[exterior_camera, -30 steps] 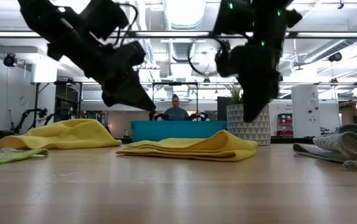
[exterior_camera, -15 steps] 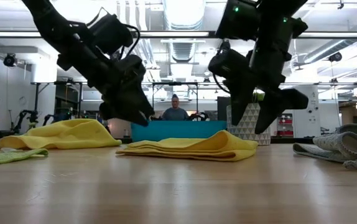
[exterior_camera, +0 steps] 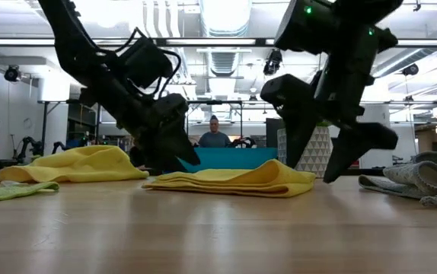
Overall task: Fold microfiber towels
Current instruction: Stack the folded right yellow microfiber cloth on top of the blue microfiber cloth
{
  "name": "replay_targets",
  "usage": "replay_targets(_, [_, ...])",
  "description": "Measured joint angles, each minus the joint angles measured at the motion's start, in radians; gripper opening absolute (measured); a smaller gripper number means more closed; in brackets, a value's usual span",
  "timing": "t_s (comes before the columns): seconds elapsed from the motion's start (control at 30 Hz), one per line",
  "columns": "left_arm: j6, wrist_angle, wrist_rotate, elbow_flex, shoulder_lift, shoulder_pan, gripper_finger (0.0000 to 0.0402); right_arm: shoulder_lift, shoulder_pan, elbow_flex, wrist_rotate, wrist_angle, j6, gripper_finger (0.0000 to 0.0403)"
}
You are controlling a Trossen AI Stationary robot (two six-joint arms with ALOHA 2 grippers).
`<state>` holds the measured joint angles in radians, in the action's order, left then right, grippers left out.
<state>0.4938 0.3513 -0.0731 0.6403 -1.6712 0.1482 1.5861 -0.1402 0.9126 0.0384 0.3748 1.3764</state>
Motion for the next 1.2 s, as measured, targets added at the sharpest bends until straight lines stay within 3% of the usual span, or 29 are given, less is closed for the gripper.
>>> replay_targets(0.3, [0.001,0.047,0.003,0.036,-0.085,-0.018,0.0258,0.025,0.001,-0.072,0.026,-0.211,0.001,0.028])
replay_targets(0.5, [0.015,0.049,0.006,0.041,-0.097,-0.023,0.0242,0.045,0.0,-0.09,0.046,-0.291,-0.008,0.0244])
replay_targets(0.73, [0.002,0.039,0.006,0.04,-0.098,-0.031,0.0164,0.052,0.003,-0.092,0.074,-0.303,-0.032,0.0155])
replay_targets(1.0, [-0.04,0.03,-0.007,0.037,-0.095,-0.039,0.0022,0.049,0.006,-0.089,0.096,-0.299,-0.102,0.0033])
replay_targets(1.2, [-0.059,0.017,0.007,0.034,-0.034,-0.039,0.001,0.022,0.034,-0.072,0.093,-0.273,-0.183,0.0013])
